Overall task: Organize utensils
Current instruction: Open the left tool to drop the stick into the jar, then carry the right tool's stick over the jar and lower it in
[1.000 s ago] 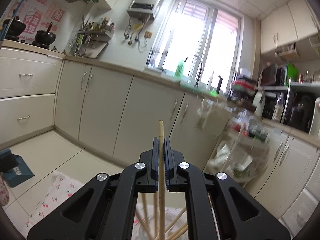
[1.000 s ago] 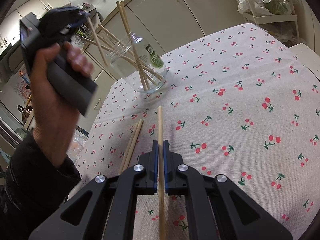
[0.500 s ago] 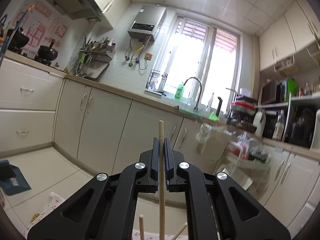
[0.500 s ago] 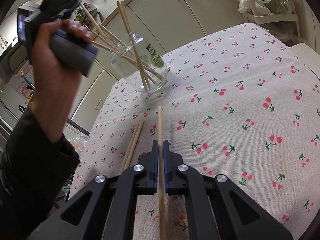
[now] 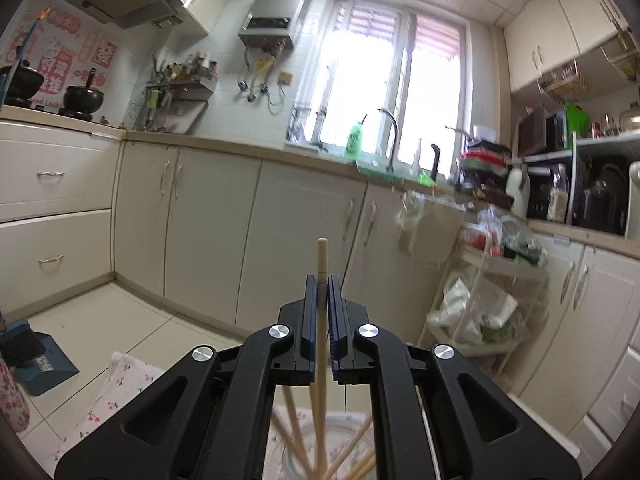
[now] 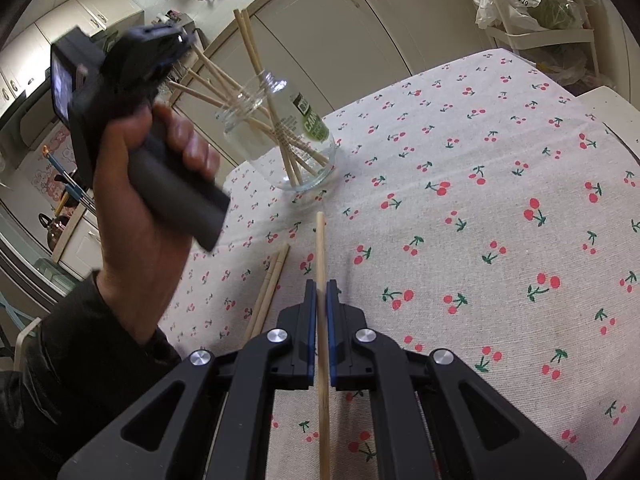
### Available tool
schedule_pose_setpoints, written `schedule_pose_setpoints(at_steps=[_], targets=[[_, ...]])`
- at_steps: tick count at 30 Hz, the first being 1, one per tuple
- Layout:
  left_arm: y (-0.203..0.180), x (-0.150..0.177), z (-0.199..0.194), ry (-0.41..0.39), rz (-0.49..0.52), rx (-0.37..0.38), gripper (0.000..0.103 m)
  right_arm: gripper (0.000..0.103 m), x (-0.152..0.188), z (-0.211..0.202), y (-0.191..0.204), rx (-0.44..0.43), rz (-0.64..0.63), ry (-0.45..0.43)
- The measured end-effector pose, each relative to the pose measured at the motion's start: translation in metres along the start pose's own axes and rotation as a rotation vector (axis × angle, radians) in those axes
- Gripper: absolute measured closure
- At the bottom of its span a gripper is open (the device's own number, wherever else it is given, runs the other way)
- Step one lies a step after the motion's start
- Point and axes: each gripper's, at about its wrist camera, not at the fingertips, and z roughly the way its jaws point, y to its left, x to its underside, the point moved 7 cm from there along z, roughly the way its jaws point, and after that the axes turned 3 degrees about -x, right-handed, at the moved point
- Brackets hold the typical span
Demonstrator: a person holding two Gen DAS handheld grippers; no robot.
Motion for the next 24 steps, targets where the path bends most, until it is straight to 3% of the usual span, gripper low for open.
schedule_pose_setpoints(at_steps=[3, 5, 8, 13, 15, 24], targets=[[0.002, 0.01, -0.005, 0.033, 0.027, 0.011, 0.097, 0.097, -0.004, -0.005, 0.001, -0.031, 0.02, -0.031], [0.004, 0.015, -0.011, 0.048, 0.045, 0.02, 0.09, 0.097, -0.008, -0.008, 0.004, -0.042, 0.021, -0.045], [0.008, 0.014, -0.026, 0.041, 0.064, 0.029, 0.073, 0.097, -0.018, -0.014, 0.014, -0.064, 0.005, -0.081], [0.029, 0.006, -0.055, 0.025, 0.029, 0.035, 0.067, 0.097, -0.04, -0.023, 0.036, -0.084, -0.039, -0.14], [0.045, 0.008, -0.069, 0.023, 0.005, 0.007, 0.058, 0.097, -0.051, -0.025, 0.044, -0.087, -0.051, -0.161], [0.115, 0.052, -0.085, 0.122, -0.113, -0.103, 0.056, 0.097, -0.127, -0.041, 0.107, -0.118, -0.187, -0.336]])
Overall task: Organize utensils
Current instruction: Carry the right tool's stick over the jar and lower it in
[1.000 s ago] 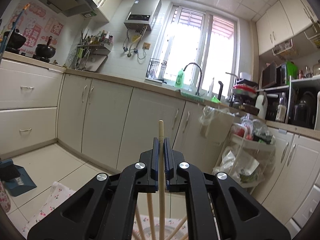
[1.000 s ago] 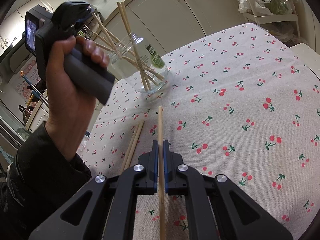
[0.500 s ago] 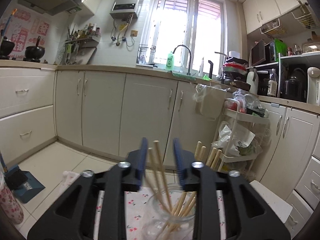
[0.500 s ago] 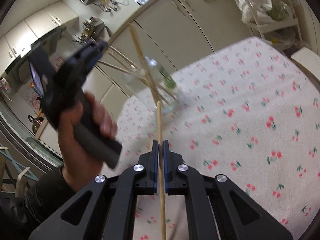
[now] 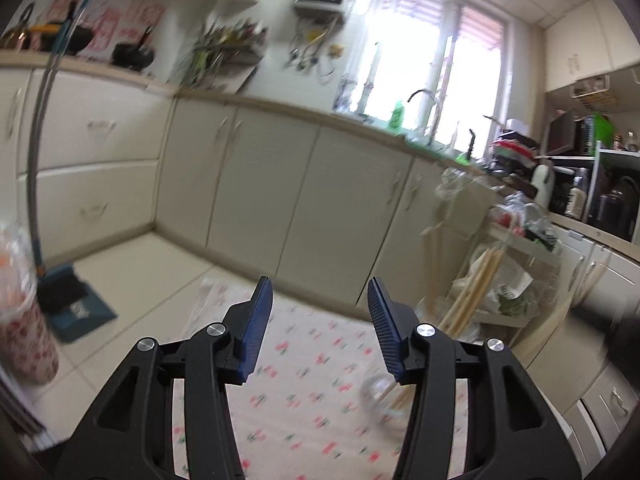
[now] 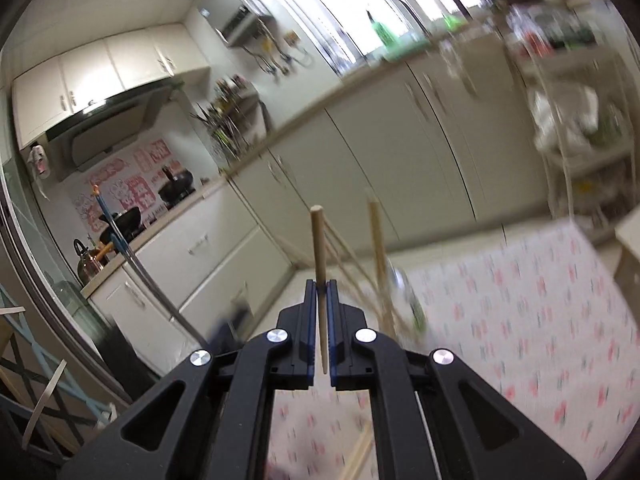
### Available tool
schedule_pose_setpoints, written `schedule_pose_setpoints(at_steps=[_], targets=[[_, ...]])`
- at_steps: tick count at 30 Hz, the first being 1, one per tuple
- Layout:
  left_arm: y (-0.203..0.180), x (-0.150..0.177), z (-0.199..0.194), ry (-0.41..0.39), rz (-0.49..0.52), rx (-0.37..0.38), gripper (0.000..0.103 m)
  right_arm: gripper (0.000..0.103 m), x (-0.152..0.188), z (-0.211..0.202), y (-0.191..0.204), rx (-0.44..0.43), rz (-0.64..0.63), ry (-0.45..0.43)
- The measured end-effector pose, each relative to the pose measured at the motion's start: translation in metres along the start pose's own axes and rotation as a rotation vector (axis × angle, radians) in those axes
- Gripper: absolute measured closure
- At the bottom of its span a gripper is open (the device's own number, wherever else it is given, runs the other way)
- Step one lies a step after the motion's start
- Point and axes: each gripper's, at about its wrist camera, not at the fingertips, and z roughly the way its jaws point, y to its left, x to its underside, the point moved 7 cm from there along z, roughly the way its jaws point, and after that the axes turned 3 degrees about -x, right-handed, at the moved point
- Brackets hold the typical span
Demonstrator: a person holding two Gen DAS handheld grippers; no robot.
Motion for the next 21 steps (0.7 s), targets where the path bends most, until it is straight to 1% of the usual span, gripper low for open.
schedule_pose_setpoints(at_steps=[4, 9, 15, 21], targets=[[0.019, 0.012, 0.006, 0.024, -0.033, -0.023, 0.056, 0.097, -0.034, 0.005, 0.018, 0.01, -0.07, -0.038], [0.028, 0.02, 0.013, 0.05, -0.051, -0.019, 0.056, 0.097, -0.062, 0.003, 0.031, 0.035, -0.149, -0.067], [0.029, 0.023, 0.016, 0.066, -0.059, -0.008, 0.056, 0.097, -0.078, 0.018, 0.031, 0.062, -0.179, -0.079], [0.024, 0.024, 0.016, 0.072, -0.057, -0.004, 0.056, 0.097, -0.085, 0.035, 0.023, 0.086, -0.194, -0.088]])
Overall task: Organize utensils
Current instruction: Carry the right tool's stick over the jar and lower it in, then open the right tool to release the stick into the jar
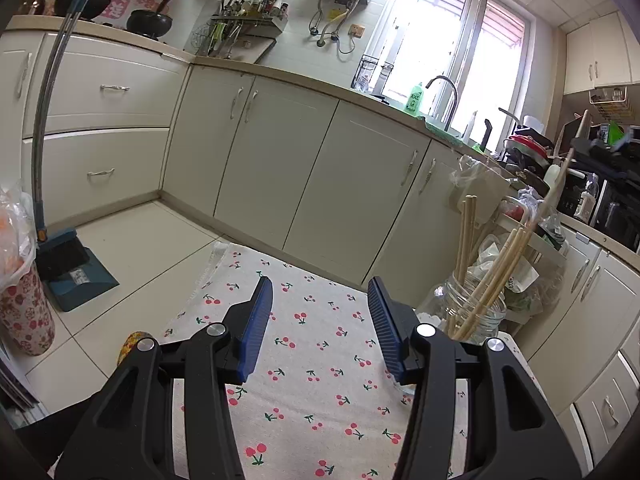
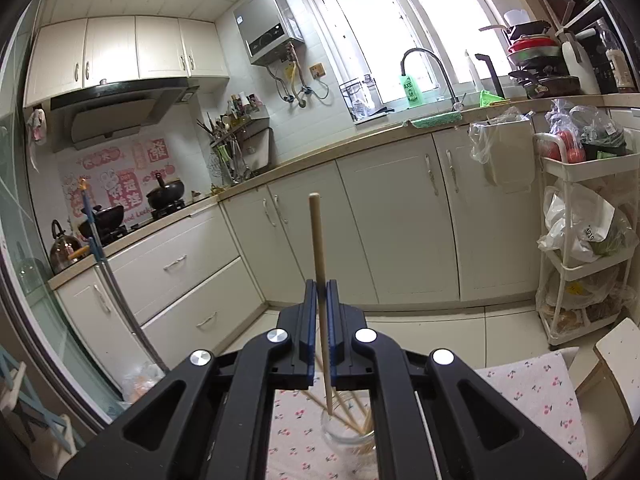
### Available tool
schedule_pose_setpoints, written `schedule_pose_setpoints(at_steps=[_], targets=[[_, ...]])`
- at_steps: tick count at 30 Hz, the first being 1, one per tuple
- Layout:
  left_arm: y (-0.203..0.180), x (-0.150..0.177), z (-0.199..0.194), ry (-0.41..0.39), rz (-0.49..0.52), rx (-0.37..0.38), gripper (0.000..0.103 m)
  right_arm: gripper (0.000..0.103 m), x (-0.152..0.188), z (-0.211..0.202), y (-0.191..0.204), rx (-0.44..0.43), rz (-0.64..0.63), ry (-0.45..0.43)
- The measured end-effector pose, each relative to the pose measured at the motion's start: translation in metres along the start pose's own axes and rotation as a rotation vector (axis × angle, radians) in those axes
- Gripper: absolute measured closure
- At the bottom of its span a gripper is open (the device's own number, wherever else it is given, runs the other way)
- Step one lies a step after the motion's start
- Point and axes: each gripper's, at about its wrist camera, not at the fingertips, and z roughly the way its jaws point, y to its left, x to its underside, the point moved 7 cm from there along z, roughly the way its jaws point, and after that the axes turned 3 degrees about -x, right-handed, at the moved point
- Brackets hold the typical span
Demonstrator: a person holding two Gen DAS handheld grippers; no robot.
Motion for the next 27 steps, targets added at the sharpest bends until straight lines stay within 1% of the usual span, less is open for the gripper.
schedule_pose_setpoints(at_steps=[3, 13, 19, 21, 24, 25, 27], targets=[[-0.001, 0.0, 0.002, 0.007, -0.003, 0.0, 0.056, 0.097, 0.005, 0.011, -0.005, 0.017, -0.007, 0.015], [0.001, 0.002, 0.007, 0.027, -0.012, -0.001, 0.053, 0.097, 0.044, 0.043, -0.022, 0.057, -0.008, 0.134], [0.002, 0.002, 0.009, 0.032, -0.014, -0.005, 0.05, 0.097, 0.076, 0.058, -0.018, 0.076, -0.064, 0.244], [0.002, 0.002, 0.009, 0.031, -0.016, -0.004, 0.049, 0.097, 0.083, 0.058, -0.019, 0.084, -0.075, 0.266], [0.002, 0.002, 0.009, 0.033, -0.02, -0.006, 0.047, 0.097, 0.086, 0.046, -0.019, 0.089, -0.066, 0.257], [0.003, 0.003, 0.01, 0.035, -0.022, -0.006, 0.046, 0.096, 0.087, 0.04, -0.02, 0.09, -0.064, 0.252], [0.003, 0.003, 0.011, 0.039, -0.026, -0.008, 0.045, 0.087, 0.09, 0.032, -0.019, 0.096, -0.076, 0.252]])
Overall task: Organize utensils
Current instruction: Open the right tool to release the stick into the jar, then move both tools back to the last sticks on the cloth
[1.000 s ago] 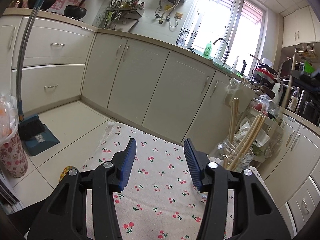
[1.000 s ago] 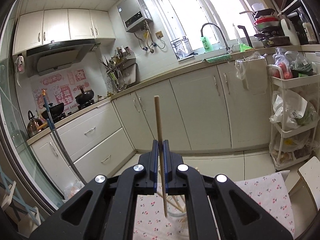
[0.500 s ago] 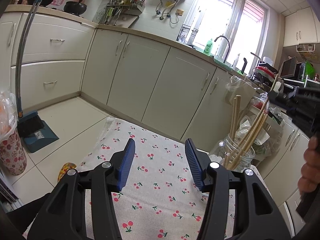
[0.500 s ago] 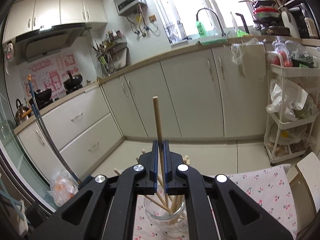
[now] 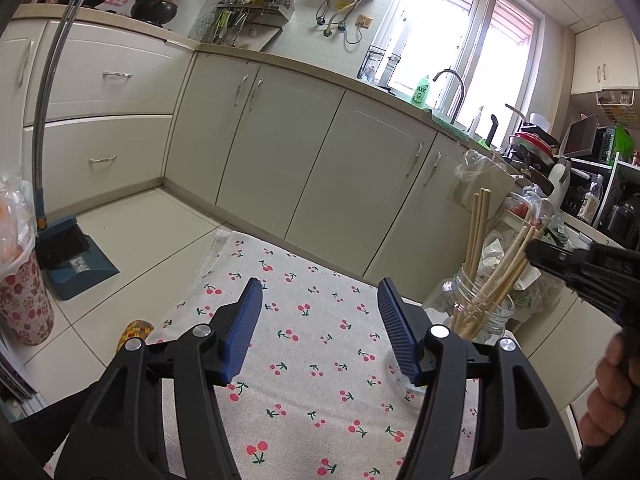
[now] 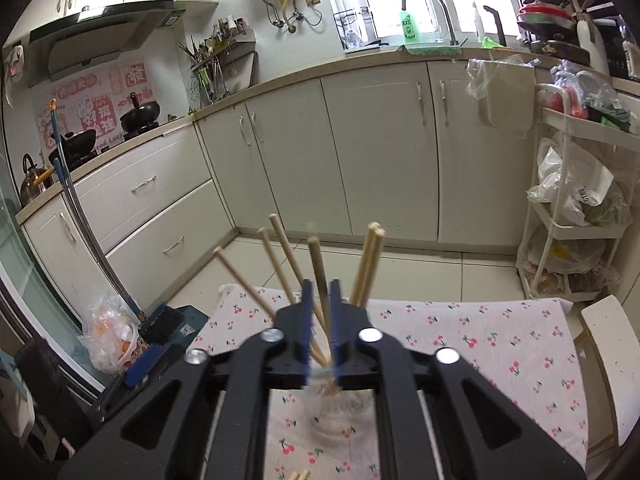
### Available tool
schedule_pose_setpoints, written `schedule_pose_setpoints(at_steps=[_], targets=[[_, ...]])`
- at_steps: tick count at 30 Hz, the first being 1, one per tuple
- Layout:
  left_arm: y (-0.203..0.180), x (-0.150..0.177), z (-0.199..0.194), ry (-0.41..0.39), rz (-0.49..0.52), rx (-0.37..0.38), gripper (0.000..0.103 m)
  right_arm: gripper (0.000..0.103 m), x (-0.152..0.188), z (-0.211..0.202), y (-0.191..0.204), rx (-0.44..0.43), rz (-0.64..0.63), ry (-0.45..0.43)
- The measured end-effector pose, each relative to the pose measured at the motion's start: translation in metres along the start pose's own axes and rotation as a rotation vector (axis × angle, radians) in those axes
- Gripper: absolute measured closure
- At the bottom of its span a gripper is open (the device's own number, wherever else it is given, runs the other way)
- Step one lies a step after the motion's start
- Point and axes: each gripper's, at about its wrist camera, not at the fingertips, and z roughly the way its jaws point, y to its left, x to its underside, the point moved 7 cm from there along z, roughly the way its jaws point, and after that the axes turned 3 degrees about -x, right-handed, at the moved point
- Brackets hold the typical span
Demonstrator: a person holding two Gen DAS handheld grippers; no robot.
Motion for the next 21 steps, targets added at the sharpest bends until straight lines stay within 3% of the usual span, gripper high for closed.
schedule_pose_setpoints(at_steps=[1, 7, 15, 21], targets=[[0.0, 0.0, 0.0, 0.002, -0.001, 0.001, 0.045, 0.081, 0.002, -0.002, 0.0, 0.001, -0.004, 0.004], [0.001, 0.002, 0.001, 0.016, -0.007, 0.0, 0.04, 0.079, 0.034, -0.019, -0.003, 0.0, 0.047, 0.065], [0.006, 0.013, -0.007, 0.108, -0.02, 0.0, 0.032, 0.08, 0.146, -0.021, 0.017, -0.014, 0.068, 0.339], [0.012, 0.033, -0.021, 0.197, -0.004, 0.001, 0.028, 0.081, 0.166, -0.012, 0.029, 0.012, 0.057, 0.392]])
